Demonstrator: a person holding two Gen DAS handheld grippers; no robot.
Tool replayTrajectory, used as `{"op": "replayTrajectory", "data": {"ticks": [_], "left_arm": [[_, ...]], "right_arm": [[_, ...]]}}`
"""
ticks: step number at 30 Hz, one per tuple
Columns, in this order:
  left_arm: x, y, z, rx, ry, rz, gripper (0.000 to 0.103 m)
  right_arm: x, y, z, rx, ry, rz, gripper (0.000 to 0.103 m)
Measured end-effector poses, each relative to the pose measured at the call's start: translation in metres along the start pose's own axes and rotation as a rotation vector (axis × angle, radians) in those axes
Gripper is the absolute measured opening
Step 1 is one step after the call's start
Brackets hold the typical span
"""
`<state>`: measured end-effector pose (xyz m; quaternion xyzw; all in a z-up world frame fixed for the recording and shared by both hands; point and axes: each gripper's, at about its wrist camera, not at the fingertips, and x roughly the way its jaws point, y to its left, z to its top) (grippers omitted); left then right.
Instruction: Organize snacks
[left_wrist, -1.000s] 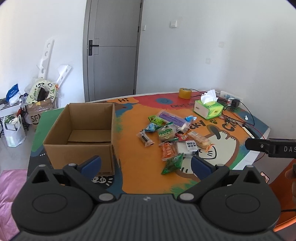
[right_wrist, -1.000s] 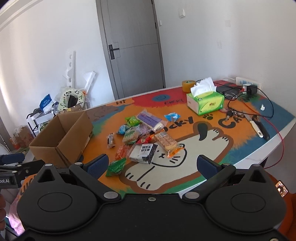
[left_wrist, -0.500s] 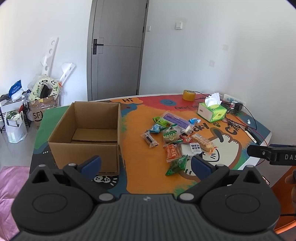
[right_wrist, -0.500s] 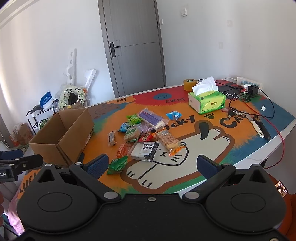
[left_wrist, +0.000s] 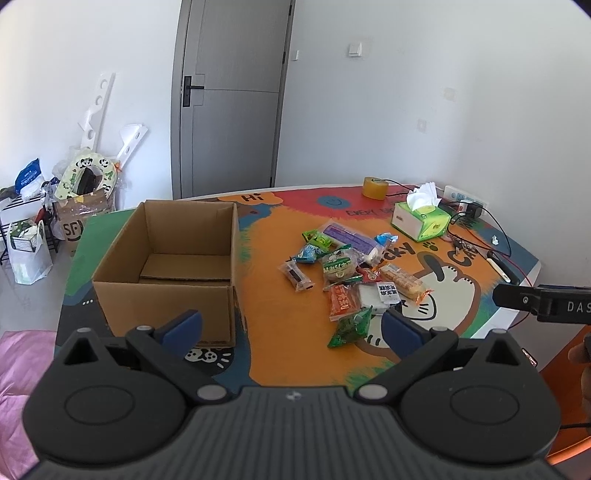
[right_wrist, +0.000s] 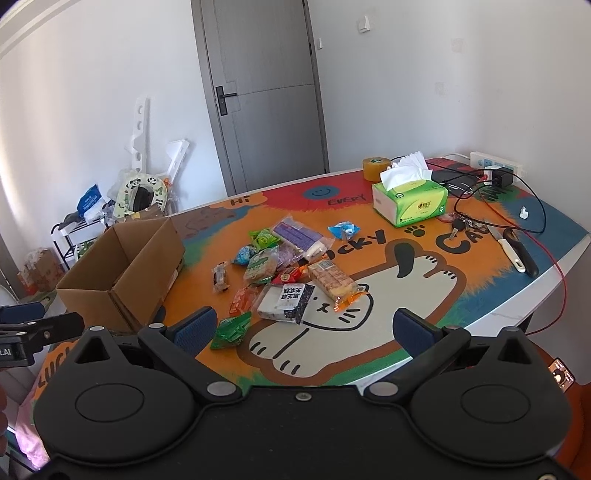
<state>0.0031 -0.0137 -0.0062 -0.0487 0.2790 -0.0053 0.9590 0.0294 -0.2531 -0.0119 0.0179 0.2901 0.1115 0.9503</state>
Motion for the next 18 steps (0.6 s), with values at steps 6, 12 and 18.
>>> {"op": "replayTrajectory", "data": {"ticks": [6,12,18], "left_arm": [[0.003,-0.001,-0.003,-0.002,-0.002,-0.003,0.103],[0.012,0.0,-0.006,-0.029,0.008,-0.016,0.102],[0.023,-0.006,-0.008,-0.013,0.002,-0.022,0.102]], "right_arm": [[0.003,-0.001,-0.002,-0.011,0.001,0.003,0.103],[0.016,-0.007,-0.007,0.009,0.024,-0.006,0.103],[0.026,-0.01,-0.012,-0.002,0.03,-0.004,0.103]]}}
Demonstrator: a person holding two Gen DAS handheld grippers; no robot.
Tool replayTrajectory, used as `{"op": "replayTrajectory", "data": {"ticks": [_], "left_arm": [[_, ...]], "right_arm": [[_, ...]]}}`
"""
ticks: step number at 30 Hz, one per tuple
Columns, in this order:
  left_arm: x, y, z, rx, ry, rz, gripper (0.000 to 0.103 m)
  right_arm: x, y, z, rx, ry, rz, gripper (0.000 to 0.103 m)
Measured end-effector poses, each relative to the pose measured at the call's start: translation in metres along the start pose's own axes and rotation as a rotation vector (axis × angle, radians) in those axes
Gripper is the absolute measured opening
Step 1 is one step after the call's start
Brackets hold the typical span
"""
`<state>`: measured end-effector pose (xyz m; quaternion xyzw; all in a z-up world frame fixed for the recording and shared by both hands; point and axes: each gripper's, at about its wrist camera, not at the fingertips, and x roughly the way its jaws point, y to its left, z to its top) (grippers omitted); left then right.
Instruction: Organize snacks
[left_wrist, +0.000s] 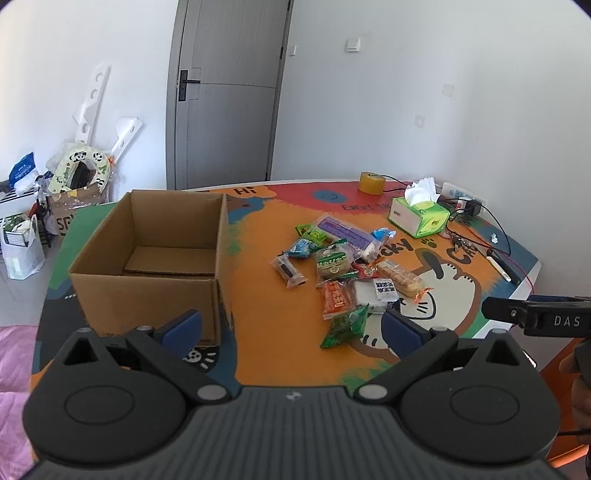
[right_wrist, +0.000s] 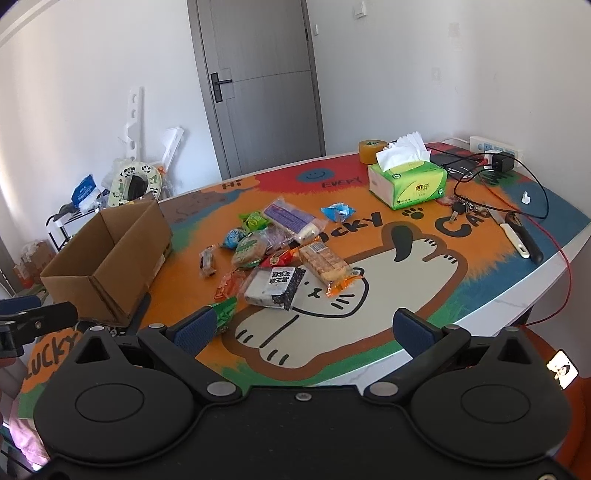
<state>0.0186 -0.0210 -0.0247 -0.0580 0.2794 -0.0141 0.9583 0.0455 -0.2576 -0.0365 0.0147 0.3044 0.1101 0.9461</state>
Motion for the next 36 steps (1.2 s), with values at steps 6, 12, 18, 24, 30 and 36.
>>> {"op": "replayTrajectory", "data": {"ticks": [6,12,18,24,30,36], "left_arm": [[0.014,-0.007,0.002,-0.021,-0.011,-0.052,0.102],[0.032,-0.021,-0.001,-0.006,-0.013,-0.093,0.1],[0.057,-0.029,-0.007,-0.008,0.015,-0.107,0.094],[0.087,-0.035,-0.012,-0.014,0.061,-0.111,0.085],[0.117,-0.038,-0.017,-0.023,0.104,-0.101,0.076],[0.141,-0.042,-0.025,-0.015,0.147,-0.092,0.064]], "right_arm": [[0.008,-0.012,-0.001,0.007,-0.017,0.025,0.103],[0.022,-0.031,-0.004,0.045,-0.026,0.018,0.103],[0.036,-0.045,-0.012,0.056,-0.03,0.042,0.1],[0.056,-0.056,-0.017,0.076,-0.01,0.074,0.084],[0.072,-0.061,-0.021,0.057,-0.002,0.068,0.081],[0.087,-0.064,-0.021,0.055,0.006,0.065,0.081]]}}
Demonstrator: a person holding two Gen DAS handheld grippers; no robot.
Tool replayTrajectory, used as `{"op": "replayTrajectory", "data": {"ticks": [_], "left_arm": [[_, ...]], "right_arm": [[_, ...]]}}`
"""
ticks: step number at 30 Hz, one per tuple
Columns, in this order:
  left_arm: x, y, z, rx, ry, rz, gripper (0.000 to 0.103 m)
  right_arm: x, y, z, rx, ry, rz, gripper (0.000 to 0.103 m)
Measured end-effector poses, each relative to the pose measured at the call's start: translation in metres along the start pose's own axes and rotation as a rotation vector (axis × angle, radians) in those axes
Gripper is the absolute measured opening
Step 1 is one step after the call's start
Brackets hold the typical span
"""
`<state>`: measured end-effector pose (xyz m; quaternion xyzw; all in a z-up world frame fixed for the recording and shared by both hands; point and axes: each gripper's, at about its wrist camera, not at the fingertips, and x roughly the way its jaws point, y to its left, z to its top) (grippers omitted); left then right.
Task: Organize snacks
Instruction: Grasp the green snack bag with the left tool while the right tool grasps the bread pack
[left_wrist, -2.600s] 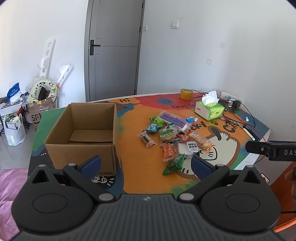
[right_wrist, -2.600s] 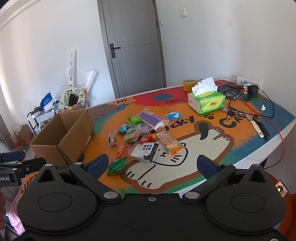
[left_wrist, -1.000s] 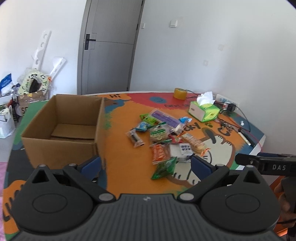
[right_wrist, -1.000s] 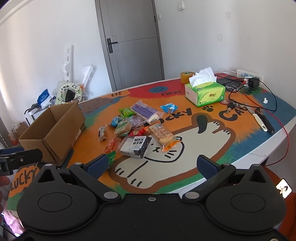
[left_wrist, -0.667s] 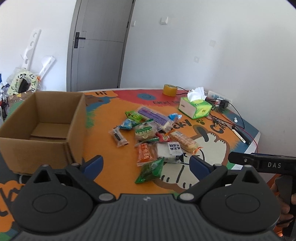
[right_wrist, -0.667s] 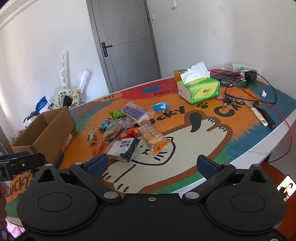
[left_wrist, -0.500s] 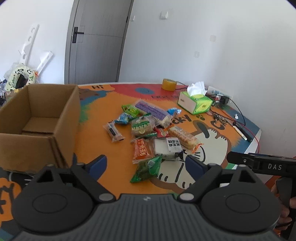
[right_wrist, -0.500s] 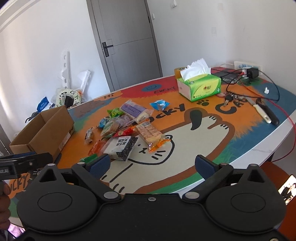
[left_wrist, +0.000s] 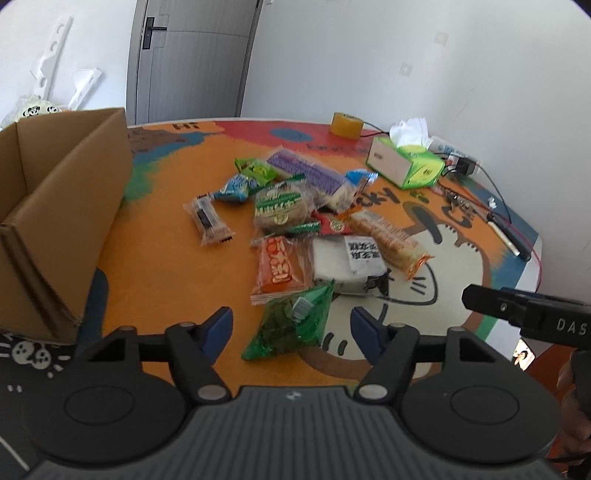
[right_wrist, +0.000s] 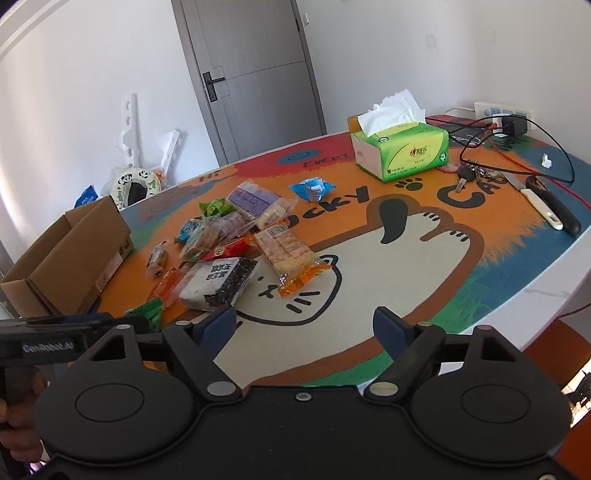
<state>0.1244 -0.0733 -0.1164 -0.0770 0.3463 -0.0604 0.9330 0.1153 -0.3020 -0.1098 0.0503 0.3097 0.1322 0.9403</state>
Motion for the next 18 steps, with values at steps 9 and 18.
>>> {"op": "replayTrajectory", "data": {"ticks": [9,18], "left_arm": [[0.007,0.009,0.004,-0.033,0.009,-0.017,0.033],[-0.005,0.017,0.025,-0.066,-0.049,-0.005,0.033]], "right_arm": [[0.021,-0.005,0.007,-0.006,0.009,0.003,0.081],[0.044,-0.006,0.021,-0.016,0.009,0.019,0.081]]}}
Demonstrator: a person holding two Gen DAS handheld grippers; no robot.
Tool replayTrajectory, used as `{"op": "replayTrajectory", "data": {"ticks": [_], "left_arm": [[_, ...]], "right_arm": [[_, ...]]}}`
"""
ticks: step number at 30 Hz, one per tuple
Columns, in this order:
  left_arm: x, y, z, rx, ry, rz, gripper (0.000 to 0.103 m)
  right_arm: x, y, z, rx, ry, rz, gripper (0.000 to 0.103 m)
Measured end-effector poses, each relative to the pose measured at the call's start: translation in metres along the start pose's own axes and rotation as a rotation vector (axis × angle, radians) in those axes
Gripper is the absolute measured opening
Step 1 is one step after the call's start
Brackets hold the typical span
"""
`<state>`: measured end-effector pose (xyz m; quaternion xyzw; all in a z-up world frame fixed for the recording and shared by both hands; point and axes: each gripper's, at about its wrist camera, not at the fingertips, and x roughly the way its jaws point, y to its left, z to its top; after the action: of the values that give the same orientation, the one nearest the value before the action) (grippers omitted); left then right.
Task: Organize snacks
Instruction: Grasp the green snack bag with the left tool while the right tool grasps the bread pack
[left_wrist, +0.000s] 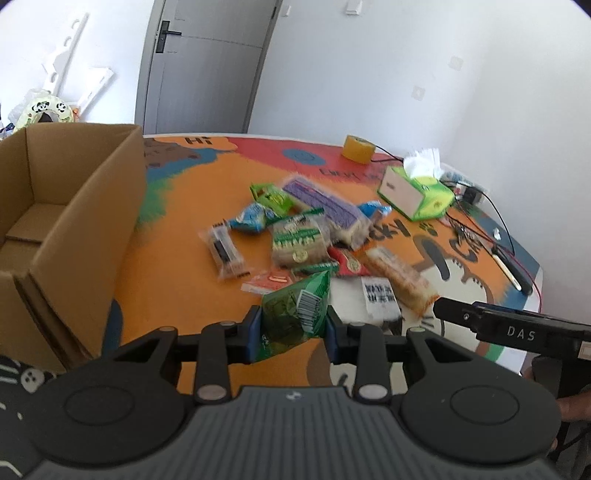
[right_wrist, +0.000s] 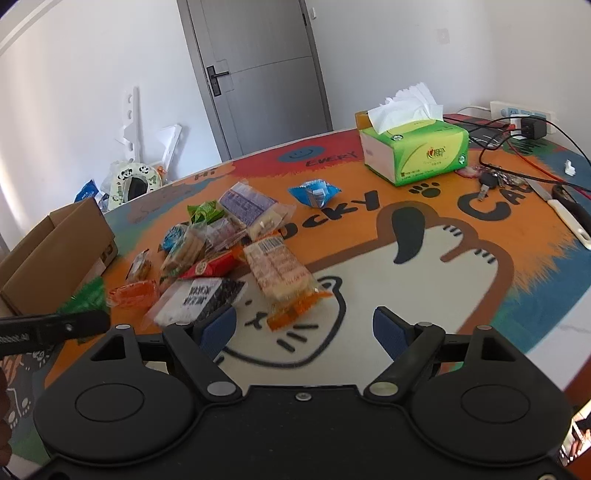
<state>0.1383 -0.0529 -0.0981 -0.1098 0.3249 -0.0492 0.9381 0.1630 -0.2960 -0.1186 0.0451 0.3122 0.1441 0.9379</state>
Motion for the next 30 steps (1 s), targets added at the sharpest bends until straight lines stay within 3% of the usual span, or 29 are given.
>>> {"op": "replayTrajectory", "data": {"ticks": [9,15,22,26,30], "left_arm": [[0.01,0.007,0.012,-0.025,-0.009,0.018,0.033],[0.012,0.009,0.021,-0.036,-0.007,0.013,0.033],[0.008,0.003,0.025,-0.033,-0.005,-0.011,0.033],[0.005,0.007,0.025,-0.047,-0.012,-0.002,0.033],[0.001,0.01,0.023,-0.058,-0.021,0.007,0.033]], "right_arm": [[0.022,-0.005,0.013,0.006,0.027,0.004,0.07],[0.031,-0.006,0.025,-0.001,0.029,-0.01,0.068],[0.043,0.007,0.031,-0.048,0.071,0.039,0.058],[0.05,0.012,0.021,-0.069,0.108,0.04,0.041],[0.042,0.011,0.016,-0.057,0.103,0.049,0.035]]}}
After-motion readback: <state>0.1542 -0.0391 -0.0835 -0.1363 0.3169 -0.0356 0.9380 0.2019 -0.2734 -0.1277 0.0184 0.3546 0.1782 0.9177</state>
